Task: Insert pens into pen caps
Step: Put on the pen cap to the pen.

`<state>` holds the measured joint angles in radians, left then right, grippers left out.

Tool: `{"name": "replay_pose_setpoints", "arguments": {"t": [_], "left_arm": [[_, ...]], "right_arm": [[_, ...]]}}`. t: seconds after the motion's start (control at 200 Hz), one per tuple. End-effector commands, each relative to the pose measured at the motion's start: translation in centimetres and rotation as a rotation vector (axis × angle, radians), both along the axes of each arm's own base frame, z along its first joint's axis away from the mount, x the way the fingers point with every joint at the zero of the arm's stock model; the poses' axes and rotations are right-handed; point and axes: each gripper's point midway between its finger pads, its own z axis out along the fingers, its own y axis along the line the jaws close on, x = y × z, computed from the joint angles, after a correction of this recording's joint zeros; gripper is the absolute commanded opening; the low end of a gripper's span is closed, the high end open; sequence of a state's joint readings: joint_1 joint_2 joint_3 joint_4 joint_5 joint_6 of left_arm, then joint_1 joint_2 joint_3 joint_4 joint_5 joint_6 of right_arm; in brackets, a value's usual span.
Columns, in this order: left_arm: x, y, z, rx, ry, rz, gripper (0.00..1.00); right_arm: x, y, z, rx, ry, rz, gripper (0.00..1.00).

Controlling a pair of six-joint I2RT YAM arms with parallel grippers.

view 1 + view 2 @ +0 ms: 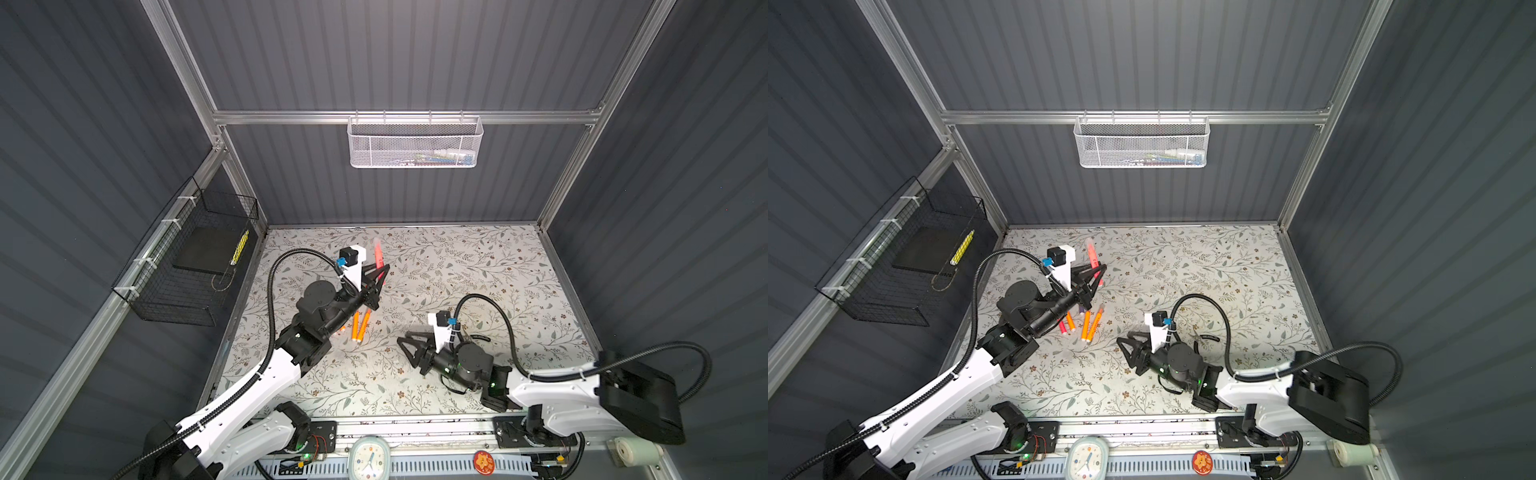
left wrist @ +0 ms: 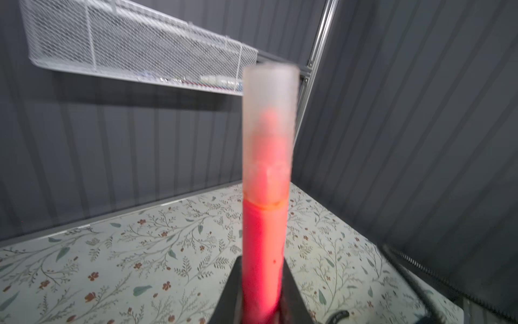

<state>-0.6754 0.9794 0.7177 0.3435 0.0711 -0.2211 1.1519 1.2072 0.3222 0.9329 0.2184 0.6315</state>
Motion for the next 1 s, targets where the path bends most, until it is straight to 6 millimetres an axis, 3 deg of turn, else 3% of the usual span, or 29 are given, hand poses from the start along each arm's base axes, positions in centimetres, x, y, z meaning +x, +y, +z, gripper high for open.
{"name": "replay_pose_setpoints", "arguments": {"t": [0.0, 0.18, 0.34, 0.45, 0.74, 0.82, 0.84, 0.995], "left_arm": [[-2.3, -1.7, -3.2, 0.001, 0.078, -0.153, 0.00], [-5.4, -3.3, -9.7, 0.039, 0.199, -0.250, 0.00], [-7.2, -4.1, -13.2, 0.083, 0.265, -0.278, 0.00], [-7.8, -4.5, -13.8, 0.086, 0.281, -0.304, 0.00], [-8.1, -4.9, -14.0, 0.097, 0.280, -0.322, 0.00], [-8.1, -5.0, -14.2, 0.101, 0.284, -0.324, 0.00], [-8.1, -5.0, -14.3, 0.101, 0.285, -0.324, 0.00], [-8.1, -5.4, -14.5, 0.102, 0.291, -0.332, 0.00]], "right_arm": [[1.2, -3.1, 2.6, -0.015, -0.091, -0.120, 0.58], [1.6, -5.2, 6.9, 0.058, -0.153, -0.145, 0.66], [1.8, -4.2, 7.8, 0.057, -0.142, -0.108, 0.72], [2.5, -3.1, 7.6, 0.037, -0.112, -0.101, 0.71], [4.7, -1.6, 6.8, 0.025, -0.033, -0.096, 0.55], [4.9, -1.2, 7.5, 0.037, -0.034, -0.082, 0.54], [5.1, -0.8, 6.7, 0.018, -0.022, -0.078, 0.54], [6.0, 0.4, 6.5, 0.013, 0.002, -0.061, 0.54]]}}
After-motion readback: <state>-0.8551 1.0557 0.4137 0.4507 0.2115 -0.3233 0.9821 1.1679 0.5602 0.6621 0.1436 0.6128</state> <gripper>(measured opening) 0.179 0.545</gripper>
